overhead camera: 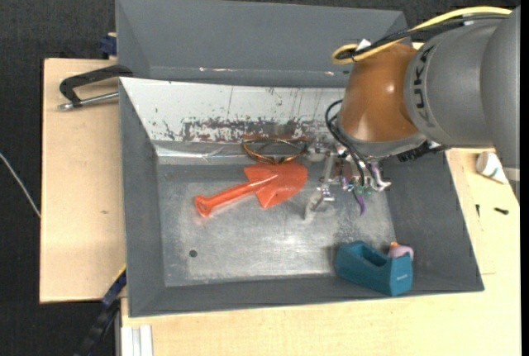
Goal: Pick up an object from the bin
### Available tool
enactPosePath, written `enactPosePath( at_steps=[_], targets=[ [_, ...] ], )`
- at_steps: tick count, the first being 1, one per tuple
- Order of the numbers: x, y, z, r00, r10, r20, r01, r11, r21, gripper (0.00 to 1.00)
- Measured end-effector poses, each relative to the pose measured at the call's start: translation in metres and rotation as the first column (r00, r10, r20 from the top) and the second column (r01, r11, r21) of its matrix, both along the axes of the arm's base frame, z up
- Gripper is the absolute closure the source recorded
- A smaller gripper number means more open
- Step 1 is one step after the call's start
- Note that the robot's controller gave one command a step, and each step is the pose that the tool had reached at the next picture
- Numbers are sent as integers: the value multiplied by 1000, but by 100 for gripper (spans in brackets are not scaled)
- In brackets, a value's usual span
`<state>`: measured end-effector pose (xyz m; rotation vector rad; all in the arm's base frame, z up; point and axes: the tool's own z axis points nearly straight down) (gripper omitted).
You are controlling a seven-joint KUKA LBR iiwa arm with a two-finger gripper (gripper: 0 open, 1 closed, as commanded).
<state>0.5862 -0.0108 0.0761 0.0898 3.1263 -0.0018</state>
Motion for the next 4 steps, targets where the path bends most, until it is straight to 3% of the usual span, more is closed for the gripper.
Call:
enactPosePath(
  at_steps=[1, 2, 3, 4],
  targets=[
    [-9, 29, 16, 962, 273, -4, -273, 962, -4, 0],
    [5, 59, 4, 974, 226, -12, -226, 974, 2, 100],
    [5, 59, 4, 974, 226, -12, -226, 974, 2, 100],
    [-3, 66, 46, 969, 248, -13, -248, 969, 3, 100]
  ],
)
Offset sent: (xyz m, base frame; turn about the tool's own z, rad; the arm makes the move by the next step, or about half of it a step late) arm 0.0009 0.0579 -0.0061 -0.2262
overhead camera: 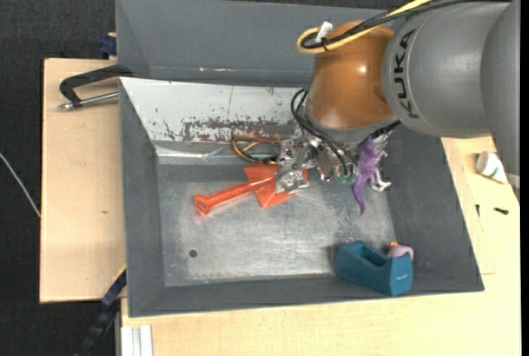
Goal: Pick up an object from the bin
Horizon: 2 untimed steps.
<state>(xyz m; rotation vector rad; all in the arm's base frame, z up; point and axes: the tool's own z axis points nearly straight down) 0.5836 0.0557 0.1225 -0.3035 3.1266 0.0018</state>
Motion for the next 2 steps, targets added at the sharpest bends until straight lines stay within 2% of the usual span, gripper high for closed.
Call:
enactPosePath(
  at_steps=[1, 2],
  targets=[
    [0, 61, -46, 953, -303, -8, 303, 953, 0, 0],
    [3, 58, -42, 953, -304, 1, 304, 953, 1, 100]
  ],
)
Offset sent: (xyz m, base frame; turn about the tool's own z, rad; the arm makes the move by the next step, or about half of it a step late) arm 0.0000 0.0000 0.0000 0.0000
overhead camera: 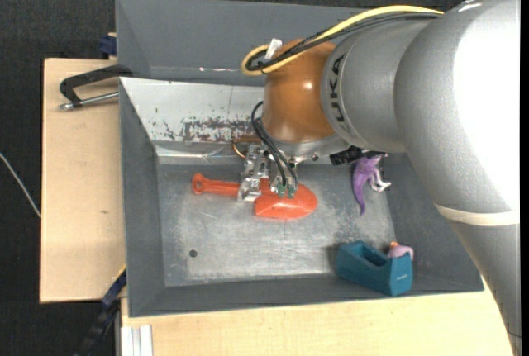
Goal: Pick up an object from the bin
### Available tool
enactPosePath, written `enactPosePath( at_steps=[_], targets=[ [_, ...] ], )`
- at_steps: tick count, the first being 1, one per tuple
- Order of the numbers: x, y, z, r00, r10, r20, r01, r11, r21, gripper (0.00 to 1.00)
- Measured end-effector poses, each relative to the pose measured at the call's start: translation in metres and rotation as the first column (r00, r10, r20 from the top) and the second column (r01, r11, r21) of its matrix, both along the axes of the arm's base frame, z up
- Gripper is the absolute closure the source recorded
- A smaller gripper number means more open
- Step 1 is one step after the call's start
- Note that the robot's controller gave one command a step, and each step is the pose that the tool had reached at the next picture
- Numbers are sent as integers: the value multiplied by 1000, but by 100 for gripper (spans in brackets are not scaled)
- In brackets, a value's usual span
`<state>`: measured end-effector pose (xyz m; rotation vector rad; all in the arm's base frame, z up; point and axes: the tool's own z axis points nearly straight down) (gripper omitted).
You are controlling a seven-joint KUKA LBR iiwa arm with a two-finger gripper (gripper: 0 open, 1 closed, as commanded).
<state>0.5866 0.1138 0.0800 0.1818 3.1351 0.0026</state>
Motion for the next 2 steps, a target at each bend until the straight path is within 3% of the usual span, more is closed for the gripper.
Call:
enactPosePath(
  at_steps=[1, 2],
  targets=[
    [0, 0, 0, 1000, 0, 0, 0, 1000, 0, 100],
    [-7, -9, 131, 1000, -8, 4, 8, 1000, 0, 100]
  ],
)
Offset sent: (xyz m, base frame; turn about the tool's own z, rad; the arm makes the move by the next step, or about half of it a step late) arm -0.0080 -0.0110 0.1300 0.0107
